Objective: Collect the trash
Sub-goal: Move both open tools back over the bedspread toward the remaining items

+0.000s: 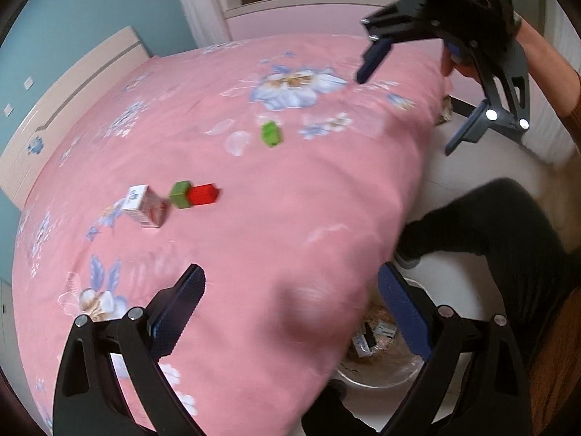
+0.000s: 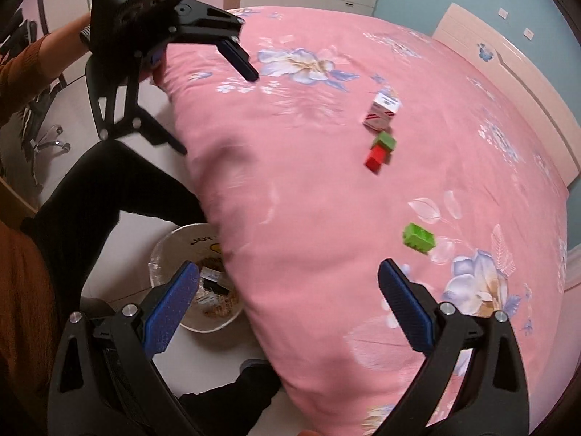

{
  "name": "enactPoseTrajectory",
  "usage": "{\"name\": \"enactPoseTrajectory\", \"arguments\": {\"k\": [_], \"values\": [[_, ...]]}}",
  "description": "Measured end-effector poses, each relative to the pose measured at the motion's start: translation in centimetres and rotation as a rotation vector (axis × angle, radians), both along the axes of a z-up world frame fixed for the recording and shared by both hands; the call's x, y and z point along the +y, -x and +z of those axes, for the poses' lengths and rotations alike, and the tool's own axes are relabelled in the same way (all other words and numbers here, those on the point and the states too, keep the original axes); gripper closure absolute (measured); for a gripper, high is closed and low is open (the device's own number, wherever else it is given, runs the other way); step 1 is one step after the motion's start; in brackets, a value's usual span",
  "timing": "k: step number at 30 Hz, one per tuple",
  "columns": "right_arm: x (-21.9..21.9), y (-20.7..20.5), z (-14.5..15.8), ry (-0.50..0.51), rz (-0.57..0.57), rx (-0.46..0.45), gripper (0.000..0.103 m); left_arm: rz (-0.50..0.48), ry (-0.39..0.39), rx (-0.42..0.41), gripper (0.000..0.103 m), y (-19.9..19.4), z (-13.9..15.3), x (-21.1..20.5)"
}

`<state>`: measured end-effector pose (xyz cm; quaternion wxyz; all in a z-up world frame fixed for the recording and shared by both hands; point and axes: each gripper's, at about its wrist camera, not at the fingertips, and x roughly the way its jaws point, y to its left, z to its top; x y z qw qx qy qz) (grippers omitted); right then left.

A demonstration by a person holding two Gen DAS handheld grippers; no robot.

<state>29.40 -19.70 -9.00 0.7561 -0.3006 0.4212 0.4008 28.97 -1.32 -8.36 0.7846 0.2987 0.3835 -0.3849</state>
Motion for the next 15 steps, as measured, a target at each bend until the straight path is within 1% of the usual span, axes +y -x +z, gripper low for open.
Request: {"name": "enactPoseTrajectory", "arguments": {"k": [5,11,15], "values": [[-1.0,-2.6,0.1,0.000,-0.040,0.005,0.007,0.037,0.018,0.010,0.006,-3.5,0.7,1.2],[-1.9,-5.3,-0.8,0.007,-0.069,0.021,0.007,0.041,-0.030,0.026,0.006,-7.6,-0.2,2.0],[-2.5,-7.2,-2.0,0.012,-0.099,0.036,0.007,0.057,-0.028,0.045,0.006,-10.8,-1.0,2.5]]}}
